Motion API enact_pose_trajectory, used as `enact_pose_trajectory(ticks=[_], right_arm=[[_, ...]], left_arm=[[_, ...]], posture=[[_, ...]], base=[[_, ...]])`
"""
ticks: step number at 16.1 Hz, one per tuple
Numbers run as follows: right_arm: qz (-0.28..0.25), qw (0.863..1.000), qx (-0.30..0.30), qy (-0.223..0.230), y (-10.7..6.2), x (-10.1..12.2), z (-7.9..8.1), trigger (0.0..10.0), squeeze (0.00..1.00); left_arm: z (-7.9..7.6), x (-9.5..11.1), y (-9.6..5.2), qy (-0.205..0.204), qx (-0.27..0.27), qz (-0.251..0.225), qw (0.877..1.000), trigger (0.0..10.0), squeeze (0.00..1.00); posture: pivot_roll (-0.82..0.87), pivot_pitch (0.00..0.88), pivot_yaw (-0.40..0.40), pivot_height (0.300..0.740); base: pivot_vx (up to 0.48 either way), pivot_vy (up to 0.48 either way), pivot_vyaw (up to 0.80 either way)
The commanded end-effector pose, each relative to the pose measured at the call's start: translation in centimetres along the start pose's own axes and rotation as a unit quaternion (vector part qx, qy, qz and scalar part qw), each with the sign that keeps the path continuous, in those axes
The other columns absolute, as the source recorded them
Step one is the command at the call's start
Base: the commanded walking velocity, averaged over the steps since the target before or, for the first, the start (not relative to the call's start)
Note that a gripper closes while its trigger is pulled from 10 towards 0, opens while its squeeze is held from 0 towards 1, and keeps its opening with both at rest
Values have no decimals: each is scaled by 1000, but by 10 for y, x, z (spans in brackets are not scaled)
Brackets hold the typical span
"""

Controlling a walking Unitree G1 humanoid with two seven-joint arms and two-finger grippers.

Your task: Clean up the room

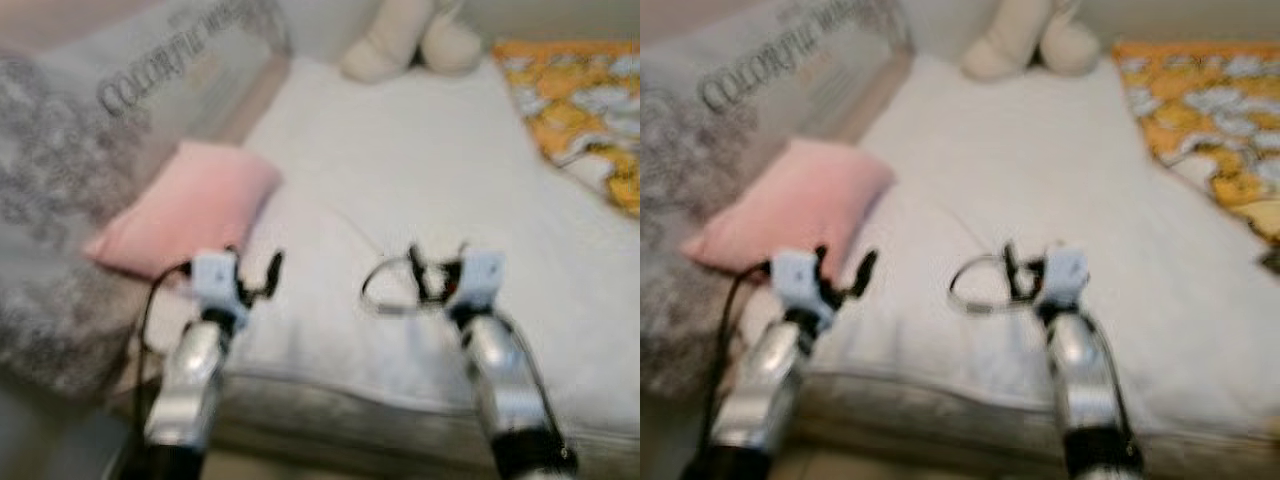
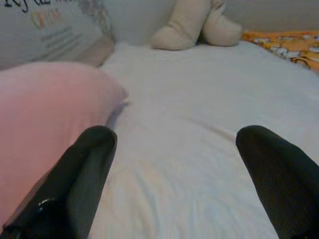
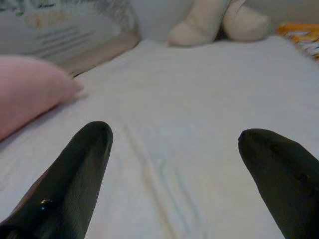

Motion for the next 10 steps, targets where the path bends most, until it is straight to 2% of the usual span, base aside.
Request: enact_pose_trajectory(ticks=[1, 5, 8, 9, 10], right_arm=[[-21, 1000, 10, 0, 3, 11, 3, 10000, 0], [-19, 1000, 13, 9, 5, 11, 6, 10000, 0], [-20, 1000, 11, 6, 6, 12, 5, 10000, 0], [-19, 1000, 4, 0, 6, 12, 1, 10000, 0], [-28, 999, -25, -34, 7, 17, -9, 10000, 0]], left_arm=[[-2, 6, 2, 3, -4, -9, 1000, 10000, 0], [-11, 8, 4, -2, -14, -15, 1000, 10000, 0], [-12, 8, 3, -4, -13, -16, 1000, 10000, 0], [-14, 8, 3, -9, -19, -19, 1000, 10000, 0], [-17, 9, 2, -21, -26, -26, 999, 10000, 0]], posture=[[-157, 0, 149, 740], [-153, 0, 153, 740], [-153, 0, 151, 740], [-152, 0, 151, 740], [-154, 0, 147, 740]], base=[[281, -386, 0], [277, -388, 0], [277, -390, 0], [274, -390, 0], [277, -386, 0]])
Point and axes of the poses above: a point about 5 cm out from each wrist's last joint towards the gripper, its own y axis pointing out of the wrist towards the gripper, its own x axis along the axis of the wrist's last joint, z = x × y, the point moved 5 cm from there along y, pointing out of the wrist towards the gripper, and after that the axes turned 7 degrees about -y, right-handed, at the moved point
